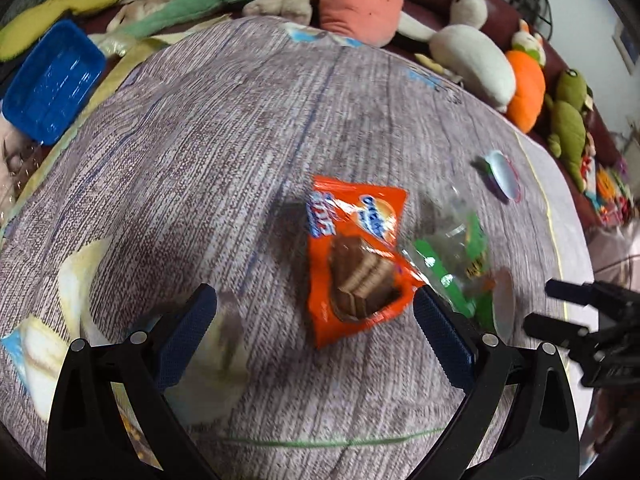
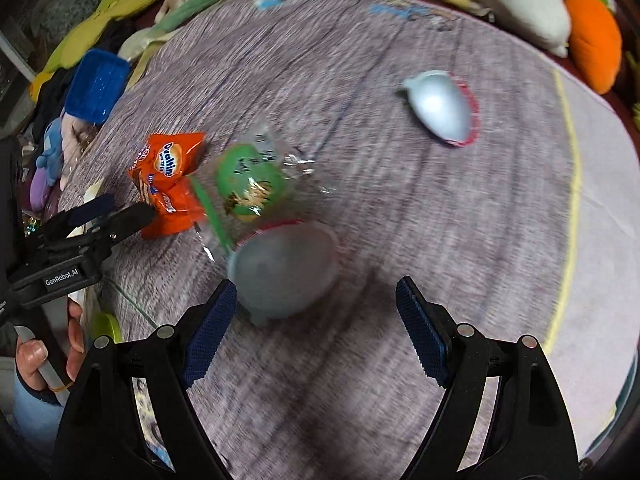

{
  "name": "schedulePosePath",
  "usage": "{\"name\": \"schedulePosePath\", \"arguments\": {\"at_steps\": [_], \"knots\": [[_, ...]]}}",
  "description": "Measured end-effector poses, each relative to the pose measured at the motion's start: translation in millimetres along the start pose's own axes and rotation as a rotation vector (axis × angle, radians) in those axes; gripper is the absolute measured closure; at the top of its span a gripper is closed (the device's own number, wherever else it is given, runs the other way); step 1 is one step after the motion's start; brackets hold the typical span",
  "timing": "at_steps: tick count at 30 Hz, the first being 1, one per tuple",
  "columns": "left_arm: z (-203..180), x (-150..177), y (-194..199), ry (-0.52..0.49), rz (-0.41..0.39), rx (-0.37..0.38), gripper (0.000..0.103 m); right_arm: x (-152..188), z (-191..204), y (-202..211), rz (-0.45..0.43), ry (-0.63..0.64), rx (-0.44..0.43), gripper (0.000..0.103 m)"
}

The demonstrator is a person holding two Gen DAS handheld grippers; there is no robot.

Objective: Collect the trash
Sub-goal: 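Move both open tools back toward the remaining trash on the table, then grasp the orange Ovaltine packet with the left tool while the right tool grasps a white lid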

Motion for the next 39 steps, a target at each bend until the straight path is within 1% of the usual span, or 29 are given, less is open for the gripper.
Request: {"name": "schedulePosePath", "arguments": {"at_steps": [8,9,10,11,16,19,20,22,23,24,25,26,28,31,35,39], "knots": [[2.8,-8.5,-10.3,0.000,0.020,0.009,0.004,-15.2,9.3,-25.0,0.019,-0.005,-0.025,0.025],[2.6,-9.9,-11.4,0.001,0.021,0.011,0.004,-15.4,9.4,-27.6,0.022,-0.006,-0.028,0.026],[3.1,-11.0,-12.3,0.002,0.021,0.013,0.004,-15.2,9.7,-29.8,0.024,-0.002,-0.027,0.038],[2.7,-11.6,-13.0,0.003,0.022,0.017,0.004,-15.3,10.1,-32.3,0.030,0.003,-0.026,0.039],[-4.2,-14.8,-18.9,-0.007,0.023,0.016,0.004,-12.4,8.0,-29.4,0.016,0.022,-0.005,0.040],[-9.9,-16.0,-21.9,-0.010,0.003,0.035,0.005,-6.5,-3.1,-24.7,0.012,0.008,0.009,0.040],[-11.9,-16.5,-22.6,-0.009,-0.005,0.053,0.009,-4.8,-6.4,-23.0,0.010,0.004,0.013,0.040],[-15.3,-16.5,-24.0,-0.018,-0.003,0.059,0.040,-0.3,-15.9,-19.3,0.007,-0.012,0.017,0.040],[-17.9,-16.4,-24.0,-0.021,-0.003,0.075,0.047,2.0,-20.5,-17.2,0.006,-0.018,0.020,0.040],[-19.8,-15.9,-22.5,-0.023,-0.008,0.074,0.055,4.1,-24.5,-15.1,0.003,-0.022,0.024,0.040],[-21.8,-14.9,-20.4,-0.028,-0.017,0.055,0.059,6.9,-29.6,-12.1,-0.001,-0.027,0.029,0.040],[-24.9,-13.2,-17.1,-0.036,-0.027,0.040,0.060,10.2,-35.1,-8.8,-0.006,-0.034,0.034,0.040],[-28.8,-10.1,-12.2,-0.034,-0.027,0.063,0.060,15.8,-45.6,-2.6,-0.017,-0.049,0.041,0.040],[-45.1,-3.5,-2.2,-0.068,-0.035,0.089,0.060,26.8,-61.7,7.3,-0.032,-0.071,0.048,0.040],[-83.5,8.3,3.6,-0.148,-0.019,0.130,0.060,45.7,-85.8,20.4,-0.051,-0.106,0.063,0.040],[-126.0,22.3,1.5,-0.233,-0.004,0.149,0.060,65.4,-112.1,33.7,-0.069,-0.155,0.075,0.040]]}}
Point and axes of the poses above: each gripper's, at about its wrist camera, not at the fingertips, and y roughly against the way its jaws point, z to its left, x to its underside, the point moved 5 cm from there along -y, roughly the way its jaws point, and after that the axes turned 12 degrees about z, right-handed, at the moved point
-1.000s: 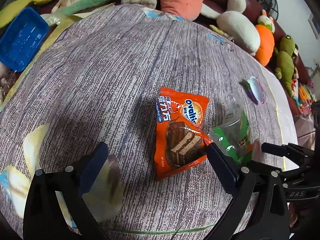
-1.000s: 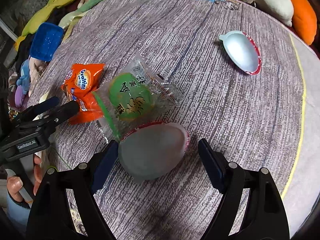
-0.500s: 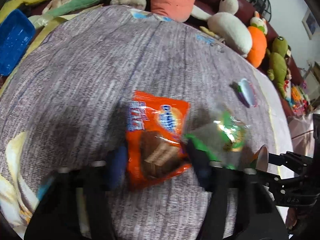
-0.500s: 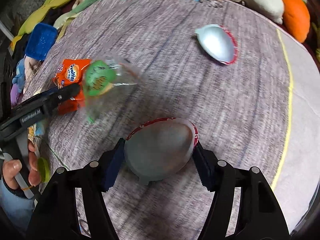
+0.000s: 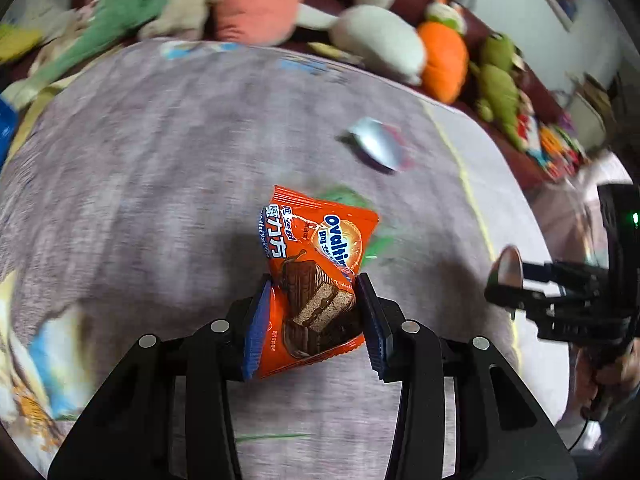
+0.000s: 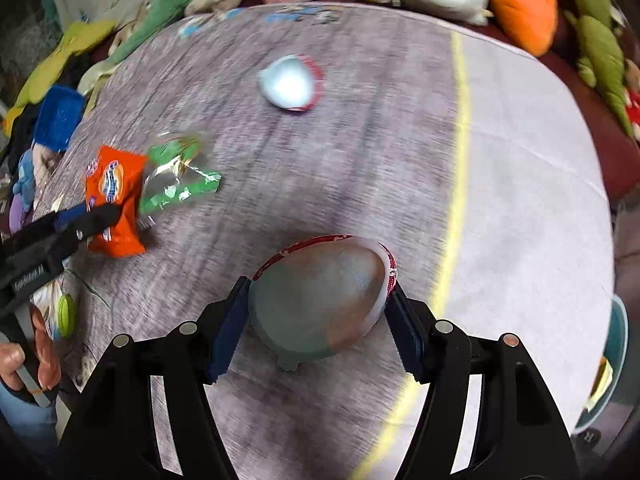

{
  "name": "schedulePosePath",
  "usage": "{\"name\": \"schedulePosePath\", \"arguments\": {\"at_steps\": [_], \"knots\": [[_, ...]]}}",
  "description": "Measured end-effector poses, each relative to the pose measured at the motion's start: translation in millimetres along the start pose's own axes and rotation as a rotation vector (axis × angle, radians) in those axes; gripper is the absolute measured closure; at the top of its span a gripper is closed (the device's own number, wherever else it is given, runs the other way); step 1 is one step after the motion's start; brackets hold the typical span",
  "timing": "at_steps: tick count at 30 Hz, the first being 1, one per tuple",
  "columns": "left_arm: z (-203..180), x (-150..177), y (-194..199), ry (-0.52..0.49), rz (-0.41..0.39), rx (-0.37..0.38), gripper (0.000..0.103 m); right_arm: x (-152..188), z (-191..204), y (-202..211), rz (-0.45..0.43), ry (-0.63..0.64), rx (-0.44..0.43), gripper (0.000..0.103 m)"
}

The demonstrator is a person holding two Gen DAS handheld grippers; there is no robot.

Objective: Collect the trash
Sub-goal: 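Carry the packet and lid over the teal bin and open both tools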

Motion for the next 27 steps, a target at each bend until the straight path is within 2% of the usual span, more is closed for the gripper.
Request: {"name": "schedulePosePath", "arguments": {"at_steps": [13,19,27], "knots": [[-136.5,10.2,-16.1,-0.207,0.037,0.047,0.060,61.2,-110.4,56.3,-0.103,-0.166,0.014,0.040],[-212.2,14.8,-33.4,-0.314,0.073,0.064,0.060,95.3,-172.9,77.1,-0.150,-0.262,0.020,0.040],[-318.5,22.7,-69.2,-0.467,0.136,0.100,0.060,155.5,-282.5,110.2,-0.223,-0.449,0.053,0.040]]}}
Point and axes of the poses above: each gripper's, at about its wrist camera, not at the fingertips, and y roughly against the way its jaws point, z to its left, x to its underside, the point moved 5 cm from there along -y, roughly the way its jaws point, and after that the axes turned 12 degrees about z, right-handed, at the moved point
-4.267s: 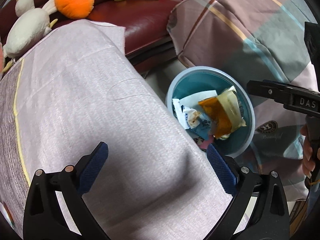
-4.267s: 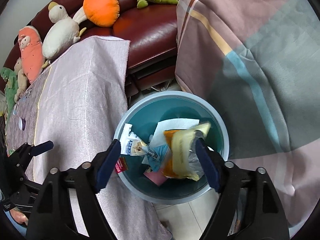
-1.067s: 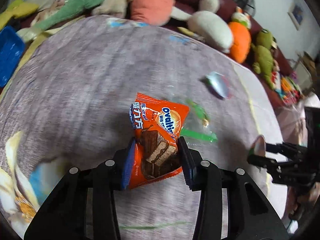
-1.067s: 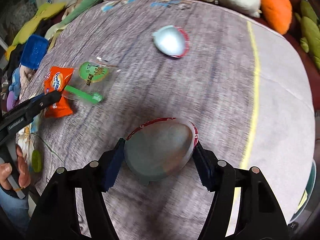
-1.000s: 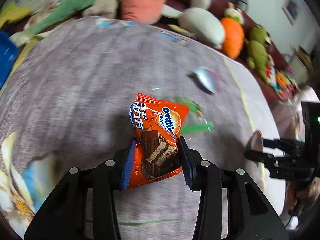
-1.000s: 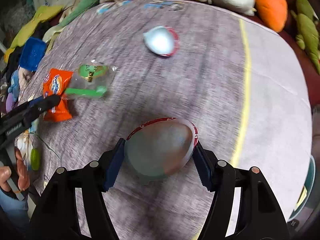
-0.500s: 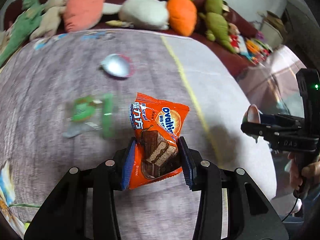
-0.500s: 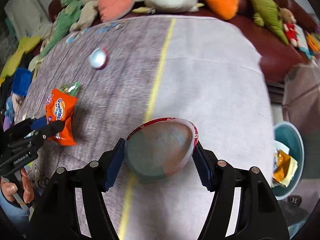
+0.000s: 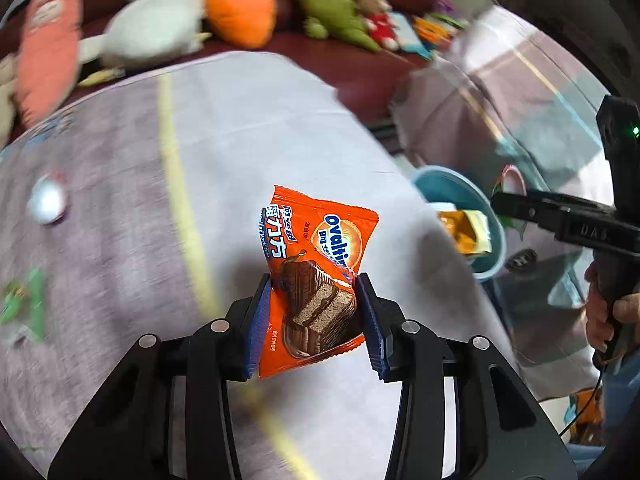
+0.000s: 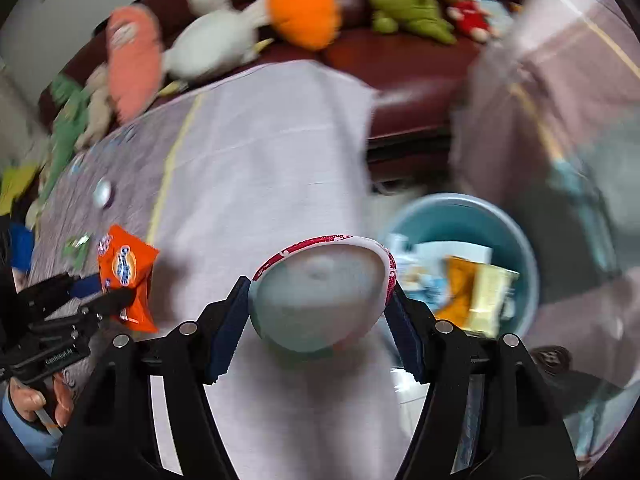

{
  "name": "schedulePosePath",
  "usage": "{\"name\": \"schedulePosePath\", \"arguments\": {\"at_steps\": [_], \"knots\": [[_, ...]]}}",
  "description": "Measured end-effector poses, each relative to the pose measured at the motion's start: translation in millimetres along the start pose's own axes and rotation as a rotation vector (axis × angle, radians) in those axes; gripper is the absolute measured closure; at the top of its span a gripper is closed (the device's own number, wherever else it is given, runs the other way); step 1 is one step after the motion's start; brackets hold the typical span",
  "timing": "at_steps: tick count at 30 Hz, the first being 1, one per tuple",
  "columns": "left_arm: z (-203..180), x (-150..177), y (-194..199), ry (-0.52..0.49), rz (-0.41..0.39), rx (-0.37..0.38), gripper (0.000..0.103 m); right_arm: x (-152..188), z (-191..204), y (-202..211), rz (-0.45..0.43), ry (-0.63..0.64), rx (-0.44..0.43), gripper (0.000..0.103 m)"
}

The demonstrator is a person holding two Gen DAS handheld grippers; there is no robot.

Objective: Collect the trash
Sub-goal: 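Carry the packet and lid over the teal bin and open both tools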

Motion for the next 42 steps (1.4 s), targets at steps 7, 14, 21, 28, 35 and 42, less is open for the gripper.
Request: {"name": "schedulePosePath", "arguments": {"at_steps": [7,14,21,28,35,42], "knots": [[-81.6,-36.2,-45.4,-0.123,0.071,0.037,0.060,8.1,-87.6,9.8,-0.023,-0.128,0.031,0.040],[-151.7,-60.9,-81.2,-0.222,0.121,0.063,0.060,14.4,-141.9,9.0,-0.024,-0.204,0.024,0.040],[-181.2,-71.7,-103.8,-0.251,0.152,0.081,0.060,15.1,-163.0,1.5,-0.005,-0.226,0.020,0.040],[-191.6,-79.0,-115.9,-0.254,0.164,0.086,0.060,10.4,-170.0,-2.0,0.006,-0.223,0.016,0.040],[-194.0,-83.3,-118.8,-0.259,0.165,0.084,0.060,2.6,-172.1,-0.2,-0.001,-0.216,0.018,0.040],[-199.0,-88.7,-129.3,-0.265,0.177,0.088,0.060,-3.3,-177.6,-0.5,-0.001,-0.221,0.028,0.040]]}}
Point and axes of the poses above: each gripper's, at about its wrist camera, not at the fingertips, and y roughly against the way its jaws point, z to its left, x to its underside, the point moved 5 cm from there along -y, roughly the way its jaws point, and after that the axes turned 12 degrees about z, right-handed, at the moved point
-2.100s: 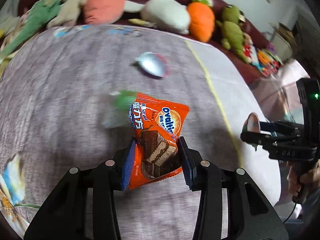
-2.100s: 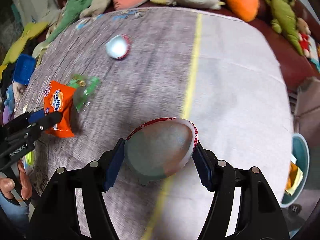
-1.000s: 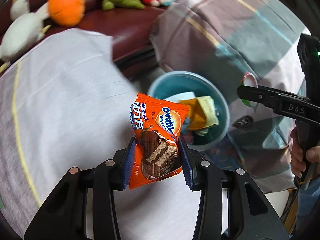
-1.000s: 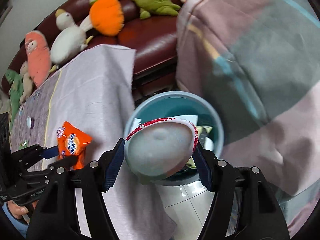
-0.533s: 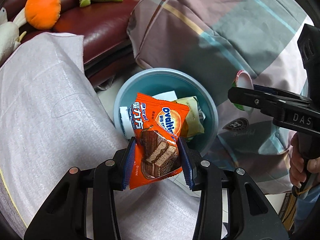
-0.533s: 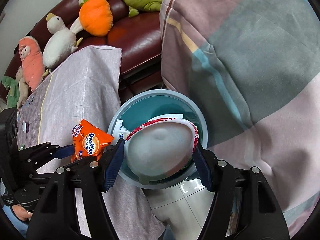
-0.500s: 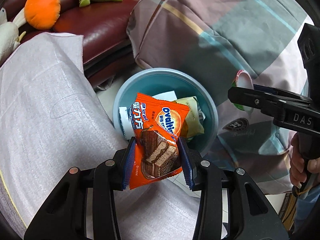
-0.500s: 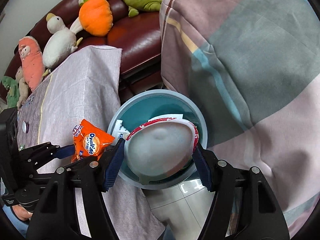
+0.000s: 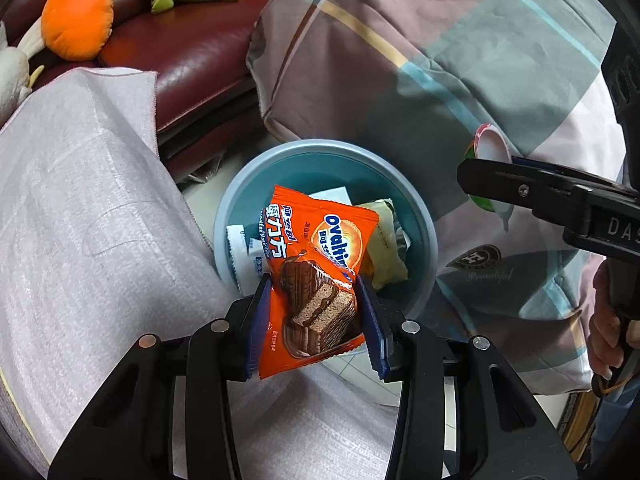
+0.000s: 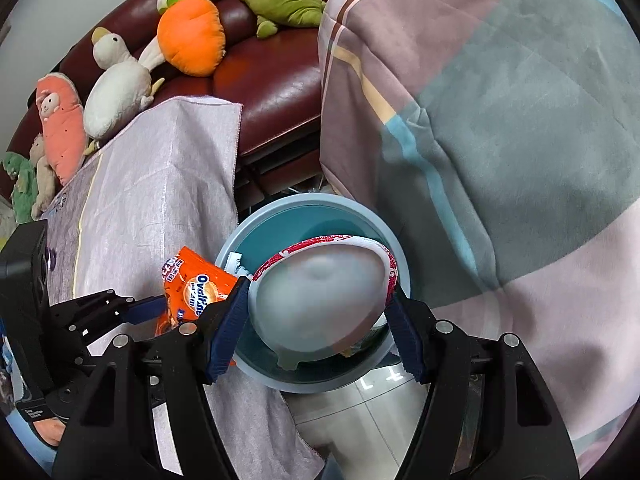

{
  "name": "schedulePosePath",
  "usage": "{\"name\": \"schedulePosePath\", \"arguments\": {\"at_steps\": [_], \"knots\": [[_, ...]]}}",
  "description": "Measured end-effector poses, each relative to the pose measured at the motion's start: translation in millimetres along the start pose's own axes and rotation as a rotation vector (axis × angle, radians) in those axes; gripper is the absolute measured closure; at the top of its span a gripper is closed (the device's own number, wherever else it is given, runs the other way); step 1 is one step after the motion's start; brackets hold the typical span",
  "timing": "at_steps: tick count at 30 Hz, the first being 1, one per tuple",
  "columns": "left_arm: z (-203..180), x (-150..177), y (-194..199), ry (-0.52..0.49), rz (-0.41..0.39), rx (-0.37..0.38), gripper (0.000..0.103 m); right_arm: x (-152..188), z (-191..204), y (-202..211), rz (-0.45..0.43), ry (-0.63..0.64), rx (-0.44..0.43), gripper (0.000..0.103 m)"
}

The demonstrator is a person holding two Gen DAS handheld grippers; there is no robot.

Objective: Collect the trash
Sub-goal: 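Carry the packet and lid over the teal bin and open both tools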

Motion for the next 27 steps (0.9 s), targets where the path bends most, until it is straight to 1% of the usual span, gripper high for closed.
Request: {"name": "schedulePosePath", "arguments": {"at_steps": [5,6,8,10,12,16,19,24,27], "knots": [[-2.4,-4.4,-20.5,-0.012,0.031,-0.001,0.059,-1.0,-5.3,-6.5,0.017,-0.014,0.013,0.040],[-2.3,-5.5,-24.6,-0.011,0.037,0.000,0.056,-1.0,-6.7,-7.7,0.020,-0.017,0.015,0.040],[-2.1,-8.2,-29.9,-0.009,0.044,-0.007,0.045,-1.4,-7.7,-8.9,0.024,-0.023,0.020,0.040],[-1.6,-10.3,-30.1,-0.006,0.037,-0.032,0.018,-1.8,-8.9,-10.5,0.027,-0.029,0.022,0.040],[0.2,-12.5,-24.5,-0.004,0.006,-0.050,0.012,-2.4,-9.0,-12.7,0.031,-0.029,0.027,0.040],[6.8,-12.9,-13.9,0.004,-0.016,-0.061,0.012,-5.7,-4.5,-16.4,0.037,-0.024,0.028,0.040],[16.4,-11.4,-3.5,0.036,-0.031,-0.051,0.011,-7.9,1.6,-19.6,0.042,-0.011,0.028,0.040],[41.1,-7.2,20.5,0.085,-0.078,-0.059,0.011,-13.6,13.2,-28.2,0.054,0.010,0.024,0.040],[62.6,-4.6,36.3,0.125,-0.104,-0.062,0.010,-19.7,20.4,-39.2,0.074,0.018,0.016,0.039]]}}
Point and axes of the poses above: each gripper's, at about its wrist camera, not at the fingertips, and y roughly against the way its jaws point, z to its left, x to its underside, the point moved 5 cm from there along -y, roughly the way its jaws point, and after that the axes turned 12 degrees about z, right-handed, at the moved point
